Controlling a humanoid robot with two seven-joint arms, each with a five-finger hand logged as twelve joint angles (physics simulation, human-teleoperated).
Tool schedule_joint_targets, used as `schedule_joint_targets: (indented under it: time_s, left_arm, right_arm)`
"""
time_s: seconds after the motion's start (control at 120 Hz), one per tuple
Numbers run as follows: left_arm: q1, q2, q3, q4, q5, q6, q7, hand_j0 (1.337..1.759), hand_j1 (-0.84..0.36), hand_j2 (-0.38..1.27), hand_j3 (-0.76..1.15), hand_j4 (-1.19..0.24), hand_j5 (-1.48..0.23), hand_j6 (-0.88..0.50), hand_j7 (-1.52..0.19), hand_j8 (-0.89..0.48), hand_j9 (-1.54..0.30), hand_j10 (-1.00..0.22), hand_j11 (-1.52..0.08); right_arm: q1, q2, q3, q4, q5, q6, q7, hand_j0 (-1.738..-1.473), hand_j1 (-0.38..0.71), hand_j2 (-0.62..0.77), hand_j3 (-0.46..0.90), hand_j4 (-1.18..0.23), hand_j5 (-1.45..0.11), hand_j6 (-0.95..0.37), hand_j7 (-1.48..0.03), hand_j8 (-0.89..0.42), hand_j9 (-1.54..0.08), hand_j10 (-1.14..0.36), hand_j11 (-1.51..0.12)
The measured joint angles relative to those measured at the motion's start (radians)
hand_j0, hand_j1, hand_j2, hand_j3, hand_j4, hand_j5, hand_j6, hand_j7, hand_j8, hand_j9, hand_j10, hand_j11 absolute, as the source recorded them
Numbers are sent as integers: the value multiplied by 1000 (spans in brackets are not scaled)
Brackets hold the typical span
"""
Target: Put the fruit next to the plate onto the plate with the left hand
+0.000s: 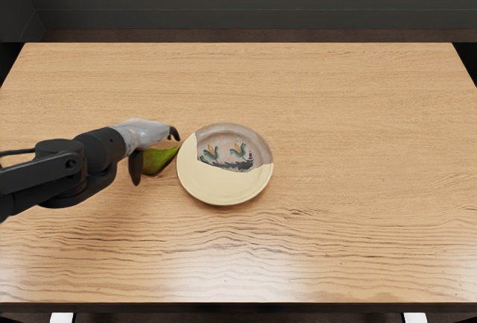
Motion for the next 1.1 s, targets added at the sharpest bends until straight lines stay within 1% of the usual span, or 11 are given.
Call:
schedule_joint_targets:
  time_s: [0.167,0.325,0.367,0.458,0.575,0.625,0.792,1.033,1.042,1.058,1.1]
  left_arm:
    - [2,1,6,2,-1,-2,0,1658,18,58,0,-282,-362,-283,-361,-282,-361,-281,-361]
    - [6,0,7,-3,-2,-2,0,1658,-102,79,0,-314,-492,-384,-492,-384,-492,-383,-492]
    - [5,-1,7,-4,-1,-3,0,1658,-132,133,0,-313,-547,-424,-546,-425,-544,-424,-543]
    - [5,0,7,-7,-1,-4,1,1656,-177,189,0,-249,-667,-362,-659,-499,-657,-500,-654]
    - [5,2,8,-8,-3,-7,1,1652,-192,175,0,-160,-800,-277,-771,-430,-768,-567,-763]
    - [5,6,8,-8,-4,-6,1,1651,-201,190,0,-139,-830,-288,-814,-419,-806,-590,-802]
    - [6,8,7,-8,-5,-6,1,1649,-219,207,0,-108,-919,-220,-889,-373,-886,-556,-882]
    - [4,17,4,2,-8,-5,1,1649,-236,241,0,-127,-952,-216,-924,-342,-923,-536,-918]
    - [4,18,4,3,-8,-4,1,1649,-236,237,0,-132,-944,-256,-926,-333,-923,-533,-918]
    - [4,18,4,4,-8,-5,1,1649,-233,232,0,-134,-948,-220,-926,-350,-923,-541,-918]
    - [0,19,3,8,-8,-5,1,1649,-226,233,0,-136,-950,-234,-929,-355,-925,-545,-919]
  right_arm:
    - [0,0,0,-1,0,0,0,-1658,-320,-5,0,-24,-31,-24,-31,-24,-31,-24,-31]
    - [0,0,0,-1,0,0,0,-1658,-320,-5,0,-24,-31,-24,-31,-24,-31,-24,-31]
    - [0,0,0,-2,0,0,0,-1658,-320,-5,0,-24,-31,-24,-31,-24,-31,-24,-31]
    - [0,0,0,-3,0,0,0,-1658,-320,-5,0,-24,-31,-24,-31,-24,-31,-24,-31]
    - [0,0,0,-3,0,0,0,-1658,-320,-5,0,-24,-31,-24,-31,-24,-31,-24,-31]
    - [0,0,0,-3,0,0,1,-1658,-320,-5,0,-24,-31,-24,-31,-24,-31,-24,-31]
    - [0,0,0,-3,0,0,1,-1658,-320,-5,0,-24,-31,-24,-31,-24,-31,-24,-31]
    - [0,0,0,-3,0,1,1,-1658,-320,-5,0,-24,-31,-24,-31,-24,-31,-24,-31]
    - [0,0,0,-3,0,1,1,-1658,-320,-5,0,-24,-31,-24,-31,-24,-31,-24,-31]
    - [0,0,0,-3,0,1,1,-1658,-320,-5,0,-24,-31,-24,-31,-24,-31,-24,-31]
    - [0,0,0,-3,0,1,1,-1658,-320,-5,0,-24,-31,-24,-31,-24,-31,-24,-31]
